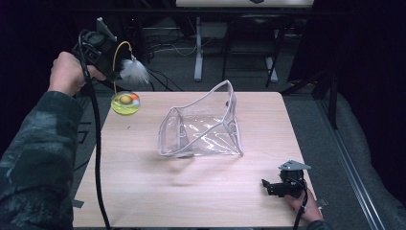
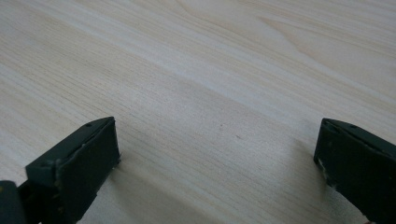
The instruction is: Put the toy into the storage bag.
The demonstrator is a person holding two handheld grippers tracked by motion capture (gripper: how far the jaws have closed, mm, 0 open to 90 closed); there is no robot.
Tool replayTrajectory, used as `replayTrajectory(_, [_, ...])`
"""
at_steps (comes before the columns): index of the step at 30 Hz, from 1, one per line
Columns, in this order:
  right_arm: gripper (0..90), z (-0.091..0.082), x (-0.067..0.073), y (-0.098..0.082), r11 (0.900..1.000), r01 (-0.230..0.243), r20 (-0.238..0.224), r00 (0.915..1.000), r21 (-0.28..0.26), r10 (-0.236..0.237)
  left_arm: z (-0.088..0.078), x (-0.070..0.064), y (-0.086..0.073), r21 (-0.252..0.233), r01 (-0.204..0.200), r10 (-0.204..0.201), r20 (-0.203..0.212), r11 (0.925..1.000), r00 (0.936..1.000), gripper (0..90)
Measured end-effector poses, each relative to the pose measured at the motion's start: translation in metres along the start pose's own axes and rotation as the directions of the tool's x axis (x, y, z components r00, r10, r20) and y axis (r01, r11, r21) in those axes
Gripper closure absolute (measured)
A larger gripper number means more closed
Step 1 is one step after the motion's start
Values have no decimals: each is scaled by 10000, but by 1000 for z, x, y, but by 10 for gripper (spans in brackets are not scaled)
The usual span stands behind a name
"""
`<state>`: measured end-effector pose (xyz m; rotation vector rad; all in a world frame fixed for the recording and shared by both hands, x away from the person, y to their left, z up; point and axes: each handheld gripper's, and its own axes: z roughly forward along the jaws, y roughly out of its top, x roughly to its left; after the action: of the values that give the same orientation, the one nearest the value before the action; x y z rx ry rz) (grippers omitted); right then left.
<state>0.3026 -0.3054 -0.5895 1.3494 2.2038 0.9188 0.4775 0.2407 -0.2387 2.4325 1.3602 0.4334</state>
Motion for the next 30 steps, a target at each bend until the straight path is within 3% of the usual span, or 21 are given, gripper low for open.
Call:
replayTrajectory(20, [0, 0, 0, 0, 10000, -3, -9, 10000, -7, 3, -20, -30, 26, -298, -705, 705, -2, 9971, 9975, 884])
replayTrajectory(30, [0, 0, 0, 0, 10000, -6, -10, 10000, -7, 6, -27, -53, 40, -349, -1474, 1477, 72, 9885, 9890, 884])
